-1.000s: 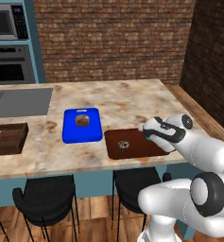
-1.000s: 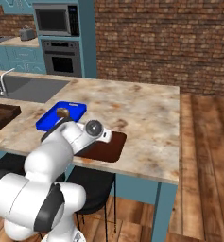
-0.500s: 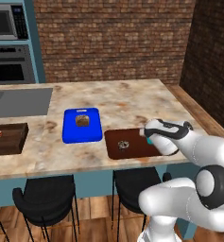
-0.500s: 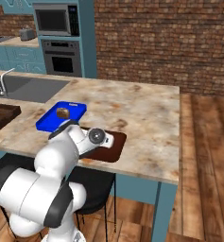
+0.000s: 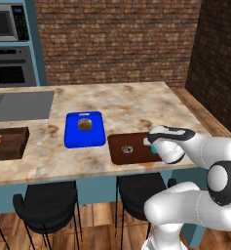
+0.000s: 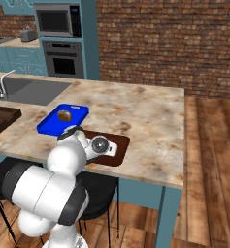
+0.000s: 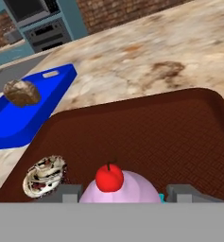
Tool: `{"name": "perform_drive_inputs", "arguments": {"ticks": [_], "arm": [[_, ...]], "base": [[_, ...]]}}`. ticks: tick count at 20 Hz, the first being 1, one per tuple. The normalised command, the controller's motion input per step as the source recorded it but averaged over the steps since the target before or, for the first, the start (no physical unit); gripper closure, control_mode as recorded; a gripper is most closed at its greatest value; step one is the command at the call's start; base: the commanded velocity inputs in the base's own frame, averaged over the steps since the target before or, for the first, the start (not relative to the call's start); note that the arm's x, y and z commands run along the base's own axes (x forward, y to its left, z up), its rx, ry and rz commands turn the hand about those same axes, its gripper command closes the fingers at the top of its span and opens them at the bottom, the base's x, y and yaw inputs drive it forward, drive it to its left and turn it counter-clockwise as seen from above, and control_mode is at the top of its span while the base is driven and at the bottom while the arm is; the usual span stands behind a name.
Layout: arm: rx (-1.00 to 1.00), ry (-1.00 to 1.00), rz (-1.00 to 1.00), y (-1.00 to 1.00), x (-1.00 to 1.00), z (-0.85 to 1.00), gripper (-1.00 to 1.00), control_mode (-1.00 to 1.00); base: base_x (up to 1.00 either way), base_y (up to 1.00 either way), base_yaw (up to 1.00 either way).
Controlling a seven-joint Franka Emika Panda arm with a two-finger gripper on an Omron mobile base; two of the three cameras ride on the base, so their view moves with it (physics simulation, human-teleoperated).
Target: Take the cupcakes from the fridge and place them on the empty tray on the dining counter.
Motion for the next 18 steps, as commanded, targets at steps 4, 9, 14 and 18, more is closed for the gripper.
{"name": "perform_drive_inputs", "arguments": {"ticks": [4,9,14,18], "arm": [[0.00,0.00,0.00,-0.07,0.07,-0.18,1.00,-1.00],[-0.01,0.00,0.00,0.00,0.00,-0.24,1.00,-1.00],[-0.02,0.00,0.00,0.00,0.04,-0.17,1.00,-1.00],[0.00,-0.05,0.00,0.00,0.28,0.00,1.00,-1.00]], "base": [[0.00,0.00,0.00],[0.00,0.00,0.00],[0.00,0.00,0.00],[0.00,0.00,0.00]]}}
